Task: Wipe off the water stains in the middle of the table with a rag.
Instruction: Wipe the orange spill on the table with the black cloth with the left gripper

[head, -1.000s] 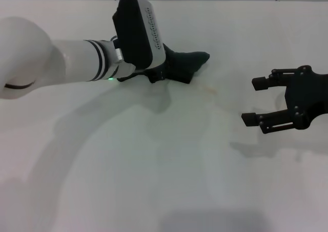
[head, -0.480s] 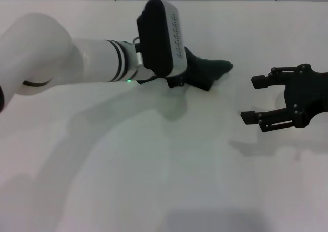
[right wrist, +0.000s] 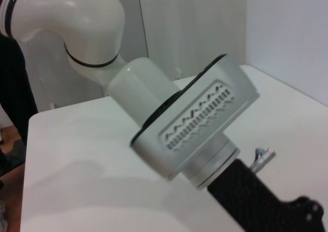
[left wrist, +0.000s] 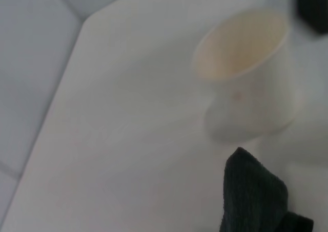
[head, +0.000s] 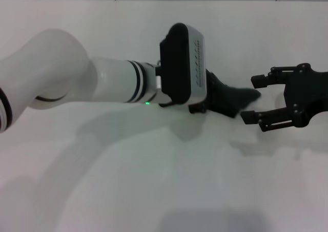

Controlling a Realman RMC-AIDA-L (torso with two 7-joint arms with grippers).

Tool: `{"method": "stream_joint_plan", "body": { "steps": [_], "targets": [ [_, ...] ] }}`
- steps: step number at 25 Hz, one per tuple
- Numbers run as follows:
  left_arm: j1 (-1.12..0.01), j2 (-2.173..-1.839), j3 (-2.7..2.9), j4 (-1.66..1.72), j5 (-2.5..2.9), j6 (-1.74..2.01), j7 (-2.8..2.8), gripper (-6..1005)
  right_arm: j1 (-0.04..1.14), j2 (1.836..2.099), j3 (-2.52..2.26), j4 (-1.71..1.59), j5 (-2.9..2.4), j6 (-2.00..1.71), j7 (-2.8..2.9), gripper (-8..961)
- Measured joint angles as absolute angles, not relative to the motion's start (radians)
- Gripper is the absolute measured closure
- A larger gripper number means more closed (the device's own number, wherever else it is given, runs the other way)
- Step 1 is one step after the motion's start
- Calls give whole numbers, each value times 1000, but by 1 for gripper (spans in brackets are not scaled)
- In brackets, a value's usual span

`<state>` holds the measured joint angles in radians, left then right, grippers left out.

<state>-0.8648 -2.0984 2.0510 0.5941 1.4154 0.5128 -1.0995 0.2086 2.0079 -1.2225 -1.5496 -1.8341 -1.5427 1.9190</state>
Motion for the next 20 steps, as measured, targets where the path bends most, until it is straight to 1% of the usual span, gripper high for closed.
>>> {"method": "stream_joint_plan", "body": {
  "steps": [8,20],
  "targets": [
    [-812,-2095,2061,676,1414,591,-1096,930,210,2008,-1221,-1551,-1834,-1542,1919,113],
    [-831,-2090,2024,588,1421,530,-1090,930,212,2008,-1227,-1549,-1835,-1528,1919,113]
  ]
}}
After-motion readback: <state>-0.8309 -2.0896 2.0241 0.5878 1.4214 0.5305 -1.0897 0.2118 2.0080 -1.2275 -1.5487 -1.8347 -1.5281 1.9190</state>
